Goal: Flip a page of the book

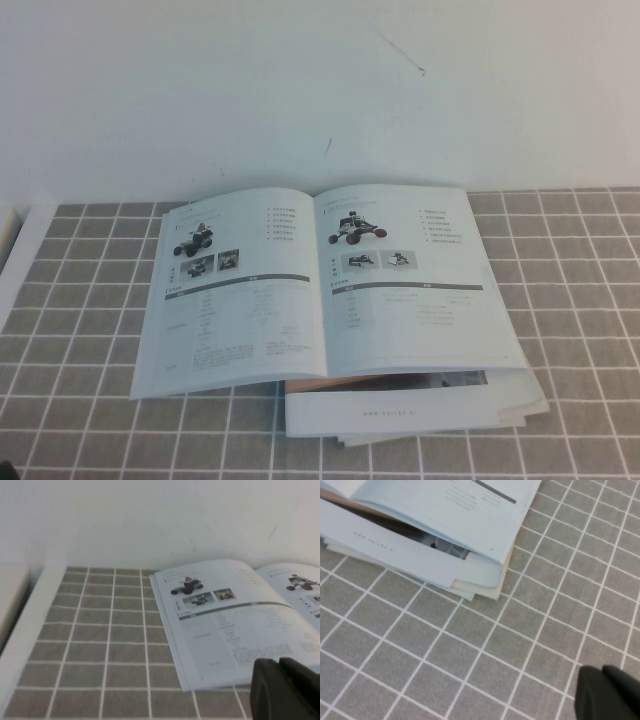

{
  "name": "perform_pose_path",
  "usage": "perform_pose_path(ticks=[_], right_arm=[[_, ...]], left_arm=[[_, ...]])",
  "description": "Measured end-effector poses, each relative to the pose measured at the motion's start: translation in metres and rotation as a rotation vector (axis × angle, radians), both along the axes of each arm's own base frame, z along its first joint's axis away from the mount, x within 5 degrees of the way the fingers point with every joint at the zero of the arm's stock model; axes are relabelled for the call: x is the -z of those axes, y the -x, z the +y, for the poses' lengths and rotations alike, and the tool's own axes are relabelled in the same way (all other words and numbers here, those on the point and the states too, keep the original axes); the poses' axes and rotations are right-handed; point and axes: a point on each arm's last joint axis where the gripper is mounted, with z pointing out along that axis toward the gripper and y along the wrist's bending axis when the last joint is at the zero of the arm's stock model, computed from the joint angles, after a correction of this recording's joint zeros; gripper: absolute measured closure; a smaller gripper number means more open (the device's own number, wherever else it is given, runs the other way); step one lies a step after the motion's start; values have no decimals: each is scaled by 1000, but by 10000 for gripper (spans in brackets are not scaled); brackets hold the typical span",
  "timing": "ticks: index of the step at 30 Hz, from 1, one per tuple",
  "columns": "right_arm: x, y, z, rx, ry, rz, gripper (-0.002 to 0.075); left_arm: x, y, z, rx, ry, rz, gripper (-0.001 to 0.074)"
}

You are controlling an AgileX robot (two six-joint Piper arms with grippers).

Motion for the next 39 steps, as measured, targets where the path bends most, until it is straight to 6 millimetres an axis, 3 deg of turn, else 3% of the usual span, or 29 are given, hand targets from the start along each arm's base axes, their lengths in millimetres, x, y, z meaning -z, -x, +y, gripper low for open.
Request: perform_pose_path(ticks=[5,14,39], right_arm=[[0,0,0,0,-2,2,727],[0,0,0,0,-2,2,727],[0,0,0,0,-2,2,727]], left_arm=[[12,5,-4,47,24,131,739],[12,4,-2,61,-188,96,739],[12,4,2,-7,-199,105,739]])
